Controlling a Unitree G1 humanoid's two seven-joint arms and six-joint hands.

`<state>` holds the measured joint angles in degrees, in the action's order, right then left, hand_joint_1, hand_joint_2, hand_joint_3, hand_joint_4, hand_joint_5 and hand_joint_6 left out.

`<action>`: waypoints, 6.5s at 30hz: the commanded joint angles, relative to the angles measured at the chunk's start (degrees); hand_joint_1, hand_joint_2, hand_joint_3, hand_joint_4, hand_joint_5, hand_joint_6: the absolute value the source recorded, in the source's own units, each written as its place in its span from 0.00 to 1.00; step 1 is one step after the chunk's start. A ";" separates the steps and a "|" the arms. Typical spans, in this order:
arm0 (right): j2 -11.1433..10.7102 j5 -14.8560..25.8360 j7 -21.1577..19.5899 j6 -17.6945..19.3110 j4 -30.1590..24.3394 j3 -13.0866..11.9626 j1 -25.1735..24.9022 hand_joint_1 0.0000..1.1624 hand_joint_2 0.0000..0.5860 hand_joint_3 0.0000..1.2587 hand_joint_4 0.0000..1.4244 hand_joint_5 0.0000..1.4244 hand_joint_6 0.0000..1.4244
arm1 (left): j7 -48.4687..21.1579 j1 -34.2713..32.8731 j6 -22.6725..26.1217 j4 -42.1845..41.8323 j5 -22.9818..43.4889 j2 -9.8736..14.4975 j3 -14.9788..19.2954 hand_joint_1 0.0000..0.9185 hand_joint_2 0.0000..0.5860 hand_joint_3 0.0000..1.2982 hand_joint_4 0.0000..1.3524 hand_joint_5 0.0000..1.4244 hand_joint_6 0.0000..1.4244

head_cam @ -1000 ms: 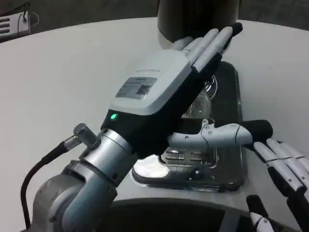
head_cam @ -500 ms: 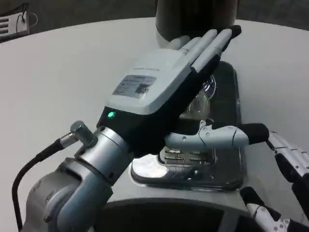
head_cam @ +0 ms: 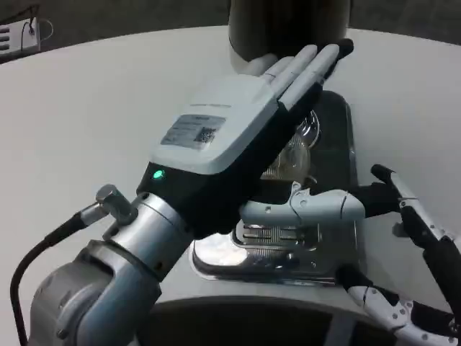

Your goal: Grasp the cup under the faucet to collect the drink, then remove the cup.

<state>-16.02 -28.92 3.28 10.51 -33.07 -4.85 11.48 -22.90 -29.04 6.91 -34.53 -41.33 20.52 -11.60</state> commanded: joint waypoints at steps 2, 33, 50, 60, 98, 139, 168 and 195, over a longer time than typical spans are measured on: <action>0.37 0.91 0.13 -0.37 2.48 1.89 -2.15 0.41 0.48 0.02 0.07 0.11 0.19 | -0.98 1.40 -0.43 -1.44 -0.28 0.79 0.37 0.00 0.15 0.02 0.00 0.03 0.00; 2.66 -3.83 -3.74 -5.50 13.28 8.05 -15.56 0.44 0.45 0.00 0.04 0.07 0.15 | 8.40 8.23 -2.17 -6.38 -2.77 -2.55 4.73 0.00 0.18 0.00 0.00 0.03 0.00; 2.08 -2.54 -3.57 -5.16 15.13 8.41 -16.72 0.44 0.45 0.00 0.04 0.07 0.15 | 29.69 35.08 -10.96 -10.01 -3.66 -11.43 12.36 0.00 0.24 0.00 0.00 0.03 0.00; 1.91 -1.61 -3.86 -4.57 18.13 8.71 -19.01 0.44 0.45 0.00 0.04 0.07 0.15 | 33.82 46.63 -14.87 -7.04 -6.41 -12.27 12.62 0.00 0.25 0.01 0.00 0.03 0.00; 2.31 1.34 -4.91 -4.00 27.71 10.73 -27.62 0.47 0.42 0.00 0.03 0.06 0.14 | 34.26 49.03 -15.19 0.24 -9.55 -11.02 9.39 0.00 0.27 0.00 0.00 0.00 0.00; 5.02 2.21 -6.85 -2.69 36.58 14.13 -36.85 0.49 0.41 0.00 0.03 0.06 0.15 | 31.82 51.56 -12.57 -2.82 -9.42 -11.31 10.23 0.00 0.28 0.00 0.00 0.00 0.00; 7.89 3.48 -7.91 -2.95 44.48 16.67 -42.38 0.53 0.38 0.02 0.08 0.11 0.17 | 29.95 51.37 -10.46 -3.62 -7.47 -11.70 12.13 0.00 0.28 0.00 0.00 0.00 0.00; 12.65 7.22 -12.53 -1.75 45.93 15.96 -41.96 0.93 0.36 0.39 0.50 0.65 0.95 | 28.45 51.03 -8.79 -5.25 -8.06 -12.86 10.96 0.00 0.28 0.00 0.00 0.00 0.00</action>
<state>-4.34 -22.07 -8.34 8.46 13.61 11.43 -32.24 6.24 21.74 -2.54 -38.98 -49.33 7.76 -0.84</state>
